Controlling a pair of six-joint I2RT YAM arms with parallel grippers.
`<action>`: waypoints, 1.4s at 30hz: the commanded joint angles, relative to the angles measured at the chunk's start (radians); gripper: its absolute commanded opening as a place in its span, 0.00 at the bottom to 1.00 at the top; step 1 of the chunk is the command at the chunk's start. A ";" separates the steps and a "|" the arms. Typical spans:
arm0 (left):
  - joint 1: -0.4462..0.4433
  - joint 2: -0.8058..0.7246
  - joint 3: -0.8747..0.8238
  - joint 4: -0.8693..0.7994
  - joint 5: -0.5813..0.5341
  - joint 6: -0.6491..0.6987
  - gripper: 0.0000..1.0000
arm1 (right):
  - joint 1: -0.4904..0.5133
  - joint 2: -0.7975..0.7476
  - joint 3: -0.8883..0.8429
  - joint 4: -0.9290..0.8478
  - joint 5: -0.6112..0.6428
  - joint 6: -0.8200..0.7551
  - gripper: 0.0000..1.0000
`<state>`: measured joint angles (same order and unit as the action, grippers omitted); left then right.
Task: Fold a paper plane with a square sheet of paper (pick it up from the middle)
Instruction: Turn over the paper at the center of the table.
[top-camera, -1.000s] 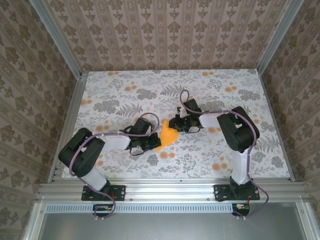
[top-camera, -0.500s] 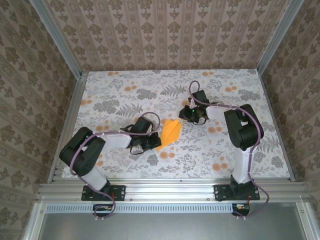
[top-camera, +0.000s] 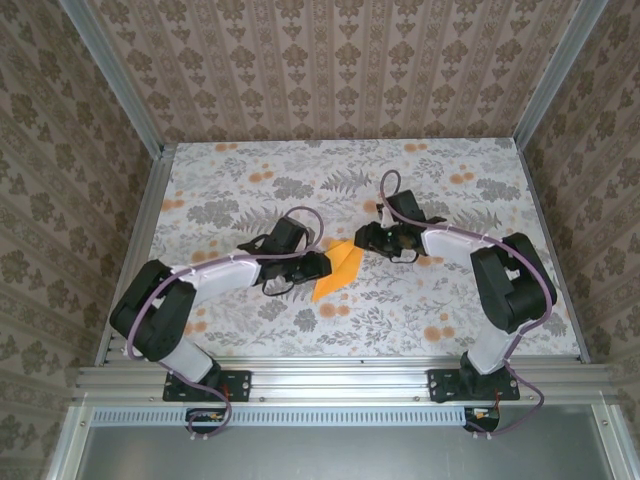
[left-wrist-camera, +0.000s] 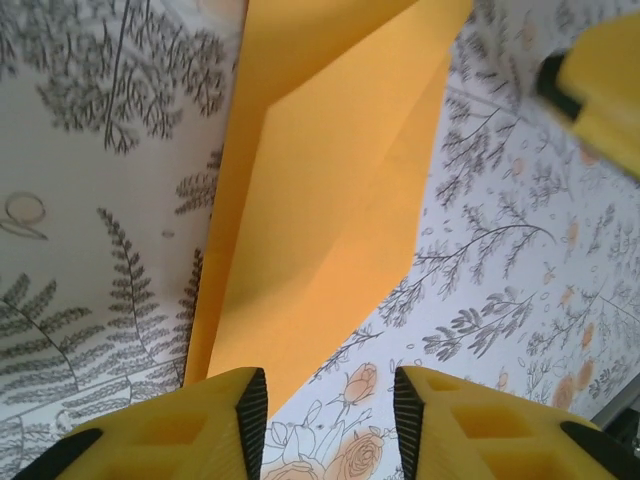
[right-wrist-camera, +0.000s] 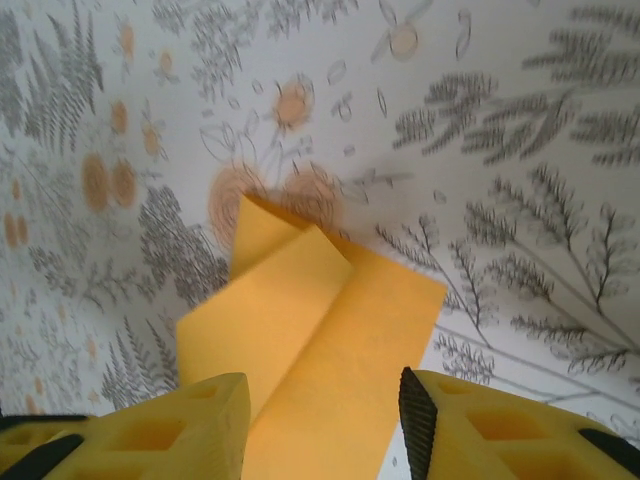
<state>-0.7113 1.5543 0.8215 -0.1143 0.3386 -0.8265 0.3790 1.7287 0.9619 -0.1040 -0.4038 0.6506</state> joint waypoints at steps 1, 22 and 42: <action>0.011 -0.008 0.012 -0.052 -0.045 0.037 0.43 | 0.026 0.001 -0.020 0.056 -0.038 0.054 0.48; 0.075 -0.020 -0.035 -0.051 -0.128 -0.030 0.60 | 0.136 0.197 0.086 0.179 -0.121 0.223 0.35; 0.338 -0.186 0.044 -0.244 -0.319 0.144 1.00 | 0.184 -0.029 0.342 -0.525 0.416 -0.315 0.06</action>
<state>-0.4168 1.4113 0.8433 -0.3023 0.0624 -0.7296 0.5373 1.7077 1.2572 -0.4244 -0.1833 0.4908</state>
